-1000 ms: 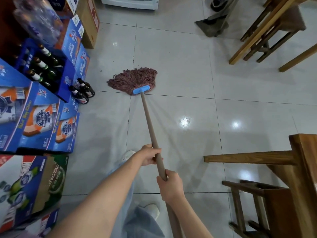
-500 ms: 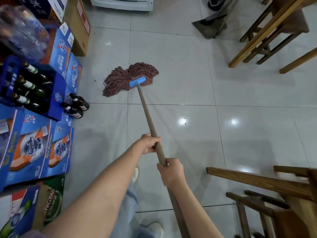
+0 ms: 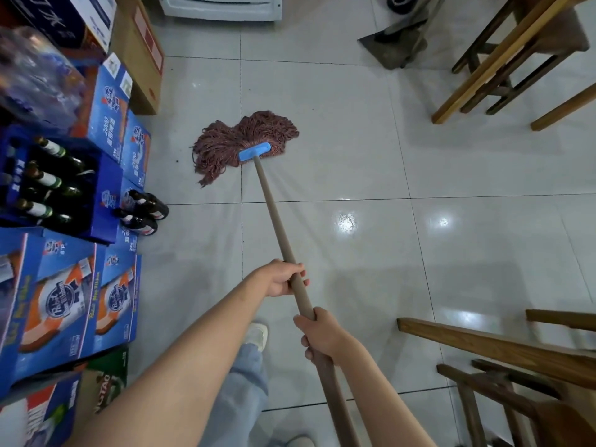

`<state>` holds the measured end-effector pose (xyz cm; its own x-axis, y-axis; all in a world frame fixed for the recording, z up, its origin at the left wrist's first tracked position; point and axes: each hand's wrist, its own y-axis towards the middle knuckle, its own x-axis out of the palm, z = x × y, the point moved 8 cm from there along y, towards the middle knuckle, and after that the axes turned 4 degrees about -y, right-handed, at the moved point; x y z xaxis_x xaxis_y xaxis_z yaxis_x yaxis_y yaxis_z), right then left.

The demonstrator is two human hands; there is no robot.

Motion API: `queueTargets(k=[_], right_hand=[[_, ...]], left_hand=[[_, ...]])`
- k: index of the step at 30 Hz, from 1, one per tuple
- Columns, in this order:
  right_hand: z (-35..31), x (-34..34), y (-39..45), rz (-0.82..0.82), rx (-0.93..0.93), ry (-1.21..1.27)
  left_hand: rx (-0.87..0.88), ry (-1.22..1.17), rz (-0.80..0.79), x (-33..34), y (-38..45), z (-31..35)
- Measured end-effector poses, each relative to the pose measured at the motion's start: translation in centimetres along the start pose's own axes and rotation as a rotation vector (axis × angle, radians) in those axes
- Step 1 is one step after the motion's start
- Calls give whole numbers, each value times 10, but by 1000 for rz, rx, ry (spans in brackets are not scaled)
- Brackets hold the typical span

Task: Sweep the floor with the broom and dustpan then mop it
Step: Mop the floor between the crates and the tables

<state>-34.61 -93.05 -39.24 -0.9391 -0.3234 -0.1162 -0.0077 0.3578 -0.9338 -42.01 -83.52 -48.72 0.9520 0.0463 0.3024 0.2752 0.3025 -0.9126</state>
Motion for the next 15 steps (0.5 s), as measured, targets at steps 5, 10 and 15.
queueTargets(k=[5,10,15], right_hand=[[51,17,-10,94,-41,-4],[115,41,-26,146,-43,20],[171,47,-53,188,-59,-30]], left_hand=[[-60,108,-14,1,-17,-44],[-123,175,-29,-1,-37,-108],[-141,218,-27,8,-53,-168]])
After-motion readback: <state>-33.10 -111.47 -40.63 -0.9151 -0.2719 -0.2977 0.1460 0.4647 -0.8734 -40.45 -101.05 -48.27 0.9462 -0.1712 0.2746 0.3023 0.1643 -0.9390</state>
